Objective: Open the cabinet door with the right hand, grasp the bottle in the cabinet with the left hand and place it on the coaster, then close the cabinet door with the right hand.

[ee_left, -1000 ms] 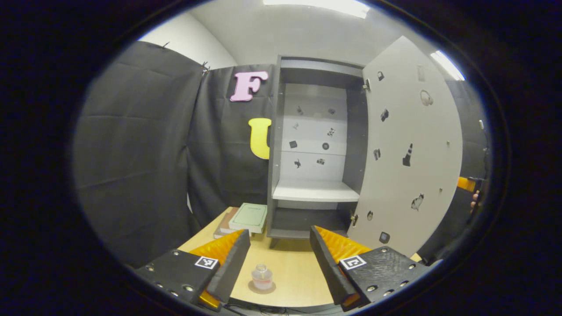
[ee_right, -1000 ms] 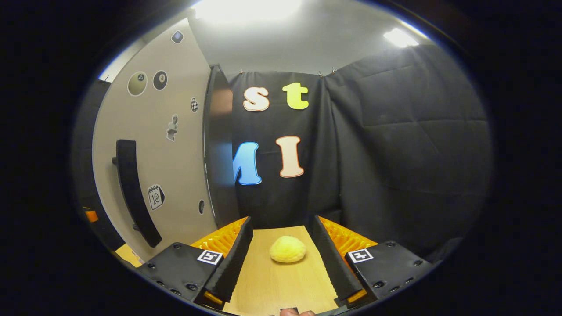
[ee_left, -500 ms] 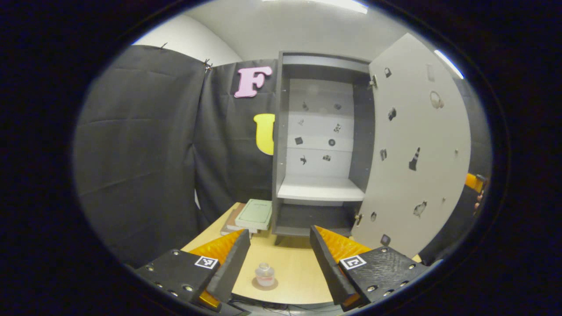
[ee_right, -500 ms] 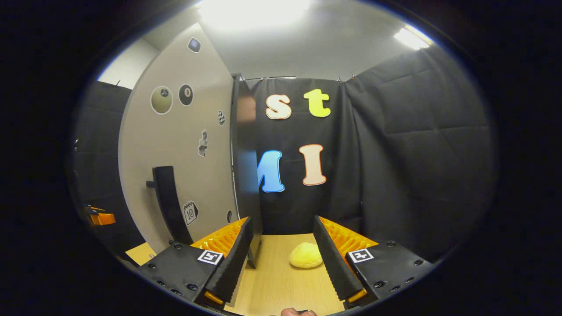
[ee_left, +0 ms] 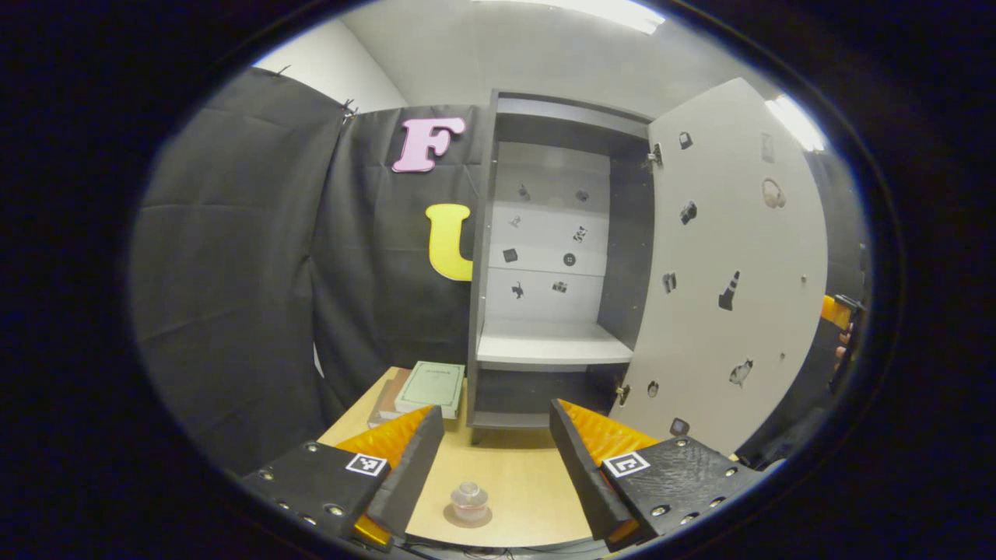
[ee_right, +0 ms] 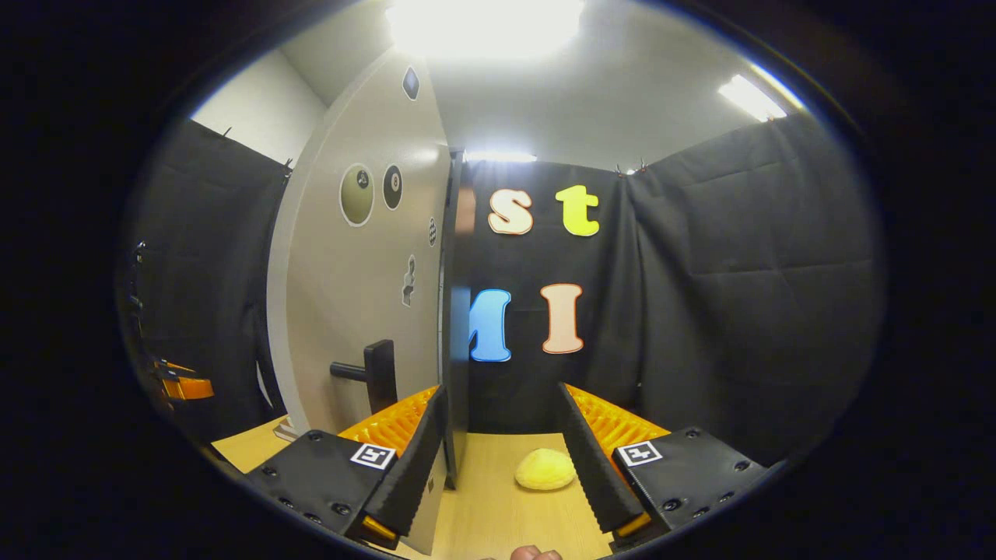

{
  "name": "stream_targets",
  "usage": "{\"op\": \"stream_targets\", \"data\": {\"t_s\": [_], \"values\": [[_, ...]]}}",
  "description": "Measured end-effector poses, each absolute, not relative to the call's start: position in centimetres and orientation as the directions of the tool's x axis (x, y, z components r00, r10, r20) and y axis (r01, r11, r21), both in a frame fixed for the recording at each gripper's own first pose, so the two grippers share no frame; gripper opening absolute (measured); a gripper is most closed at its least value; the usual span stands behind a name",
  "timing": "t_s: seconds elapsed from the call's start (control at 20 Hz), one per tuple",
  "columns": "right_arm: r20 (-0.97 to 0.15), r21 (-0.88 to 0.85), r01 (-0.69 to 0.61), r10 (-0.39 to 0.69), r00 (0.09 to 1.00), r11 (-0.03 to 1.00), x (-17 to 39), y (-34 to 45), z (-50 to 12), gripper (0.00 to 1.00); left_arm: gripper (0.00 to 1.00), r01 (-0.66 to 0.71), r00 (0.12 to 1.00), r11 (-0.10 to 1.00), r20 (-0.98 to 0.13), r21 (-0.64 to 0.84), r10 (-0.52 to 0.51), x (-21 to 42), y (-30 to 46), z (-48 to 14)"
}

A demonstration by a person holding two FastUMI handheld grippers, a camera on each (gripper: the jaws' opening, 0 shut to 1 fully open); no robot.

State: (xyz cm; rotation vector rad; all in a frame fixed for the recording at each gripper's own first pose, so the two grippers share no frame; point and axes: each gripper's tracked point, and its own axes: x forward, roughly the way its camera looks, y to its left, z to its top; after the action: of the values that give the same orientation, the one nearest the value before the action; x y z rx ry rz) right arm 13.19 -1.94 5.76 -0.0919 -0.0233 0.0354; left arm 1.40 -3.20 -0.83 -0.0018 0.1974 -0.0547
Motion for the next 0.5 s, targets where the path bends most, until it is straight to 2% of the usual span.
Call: {"op": "stream_targets", "data": {"t_s": [0.25, 0.45, 0.5], "values": [[-0.031, -0.042, 0.003, -0.005, 1.0, 0.999, 13.5, -1.4, 5.1, 0.81, 0.83, 0.066, 0.98, 0.994, -0.182, -0.091, -0.082, 2.9, 0.2, -1.3], [-0.035, -0.016, 0.052, -0.053, 0.998, 0.998, 13.0, -1.0, 5.0, 0.8, 0.85, 0.056, 0.98, 0.993, -0.187, -0.101, -0.074, 3.6, 2.6, -1.3], [-0.037, -0.006, 0.054, -0.054, 0.998, 0.999, 13.1, -0.7, 4.9, 0.8, 0.83, 0.06, 0.979, 0.993, -0.187, -0.103, -0.078, 3.7, 2.9, -1.4]]}}
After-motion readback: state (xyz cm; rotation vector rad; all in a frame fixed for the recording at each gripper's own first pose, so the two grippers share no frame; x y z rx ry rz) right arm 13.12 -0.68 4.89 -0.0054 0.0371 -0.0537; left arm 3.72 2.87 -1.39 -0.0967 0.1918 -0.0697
